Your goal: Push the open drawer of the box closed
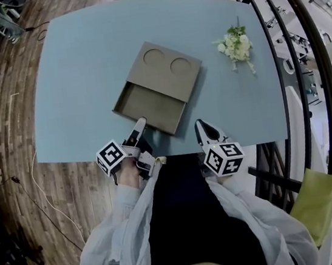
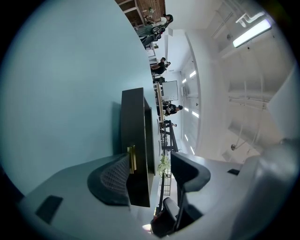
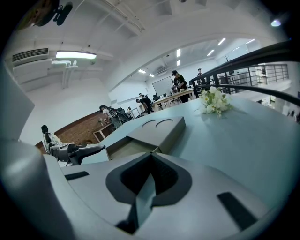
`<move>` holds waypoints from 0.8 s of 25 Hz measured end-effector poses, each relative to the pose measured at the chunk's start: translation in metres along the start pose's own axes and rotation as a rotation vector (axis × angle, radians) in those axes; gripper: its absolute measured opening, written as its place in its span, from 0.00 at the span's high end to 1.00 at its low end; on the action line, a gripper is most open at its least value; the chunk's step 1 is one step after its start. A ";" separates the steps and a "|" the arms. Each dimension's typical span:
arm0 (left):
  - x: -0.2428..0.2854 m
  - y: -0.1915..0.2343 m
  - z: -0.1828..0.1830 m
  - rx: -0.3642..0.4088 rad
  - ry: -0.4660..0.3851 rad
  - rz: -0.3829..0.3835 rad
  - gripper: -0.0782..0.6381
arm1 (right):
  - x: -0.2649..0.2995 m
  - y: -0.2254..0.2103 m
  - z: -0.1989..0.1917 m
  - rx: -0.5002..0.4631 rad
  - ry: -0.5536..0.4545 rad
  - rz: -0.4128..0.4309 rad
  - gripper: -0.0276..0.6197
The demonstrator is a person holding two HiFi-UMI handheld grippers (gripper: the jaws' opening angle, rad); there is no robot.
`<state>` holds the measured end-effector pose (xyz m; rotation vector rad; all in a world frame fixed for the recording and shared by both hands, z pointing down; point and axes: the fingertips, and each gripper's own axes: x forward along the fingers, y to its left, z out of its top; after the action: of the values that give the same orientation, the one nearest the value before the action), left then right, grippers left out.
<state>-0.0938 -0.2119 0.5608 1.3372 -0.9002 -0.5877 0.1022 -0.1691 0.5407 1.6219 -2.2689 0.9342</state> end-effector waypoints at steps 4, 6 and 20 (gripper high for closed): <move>0.004 0.000 0.002 -0.008 -0.001 0.003 0.50 | 0.003 -0.002 0.002 -0.001 0.006 0.000 0.95; 0.006 0.002 0.003 -0.012 -0.004 0.015 0.50 | 0.004 -0.004 0.003 0.001 0.009 -0.001 0.95; 0.017 0.001 0.003 -0.017 0.010 0.020 0.50 | 0.009 -0.011 0.004 0.015 0.020 -0.012 0.95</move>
<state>-0.0874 -0.2268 0.5656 1.3130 -0.8982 -0.5716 0.1094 -0.1805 0.5456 1.6237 -2.2419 0.9626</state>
